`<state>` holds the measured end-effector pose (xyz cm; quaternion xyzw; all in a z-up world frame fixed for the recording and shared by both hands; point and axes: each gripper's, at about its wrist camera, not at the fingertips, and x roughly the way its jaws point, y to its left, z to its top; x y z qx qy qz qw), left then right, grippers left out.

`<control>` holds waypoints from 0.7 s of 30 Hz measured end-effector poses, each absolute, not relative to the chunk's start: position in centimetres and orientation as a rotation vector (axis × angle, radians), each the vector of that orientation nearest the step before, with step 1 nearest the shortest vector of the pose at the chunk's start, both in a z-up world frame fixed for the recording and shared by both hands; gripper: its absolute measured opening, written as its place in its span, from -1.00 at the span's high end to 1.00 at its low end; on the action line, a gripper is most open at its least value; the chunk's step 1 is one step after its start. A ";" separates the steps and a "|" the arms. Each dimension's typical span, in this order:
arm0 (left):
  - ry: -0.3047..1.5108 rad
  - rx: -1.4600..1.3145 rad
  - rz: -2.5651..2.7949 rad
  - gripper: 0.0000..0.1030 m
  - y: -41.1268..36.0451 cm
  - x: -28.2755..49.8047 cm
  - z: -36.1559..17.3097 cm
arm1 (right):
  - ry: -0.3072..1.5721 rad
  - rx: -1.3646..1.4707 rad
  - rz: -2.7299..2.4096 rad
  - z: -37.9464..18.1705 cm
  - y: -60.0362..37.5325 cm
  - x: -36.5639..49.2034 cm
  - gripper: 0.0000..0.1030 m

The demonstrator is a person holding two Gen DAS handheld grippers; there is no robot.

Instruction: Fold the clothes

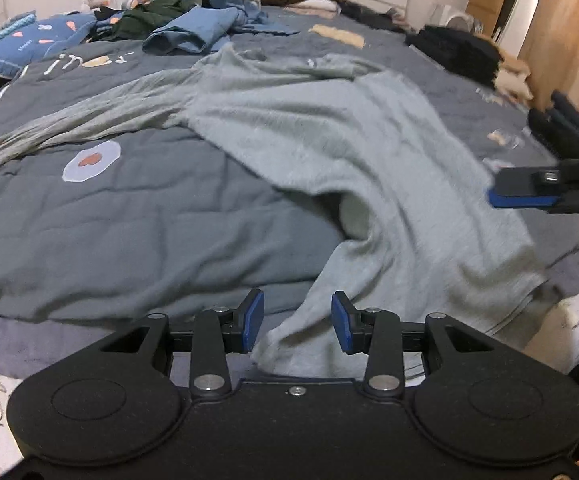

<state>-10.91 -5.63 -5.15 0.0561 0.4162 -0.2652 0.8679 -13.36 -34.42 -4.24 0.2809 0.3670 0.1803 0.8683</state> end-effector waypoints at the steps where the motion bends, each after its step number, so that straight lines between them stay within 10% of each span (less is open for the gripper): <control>1: 0.875 0.133 -0.545 0.16 -5.9 -10.9 -5.5 | 0.773 0.585 0.361 -4.4 -34.2 -13.8 0.39; 6: 0.850 0.208 -0.538 -0.39 -6.6 -11.2 -6.1 | 0.799 0.522 0.328 -4.6 -33.1 -14.5 0.33; 21: 0.967 0.223 -0.521 -0.09 -7.3 -9.8 -8.3 | 0.763 0.512 0.449 -3.6 -31.6 -15.1 0.31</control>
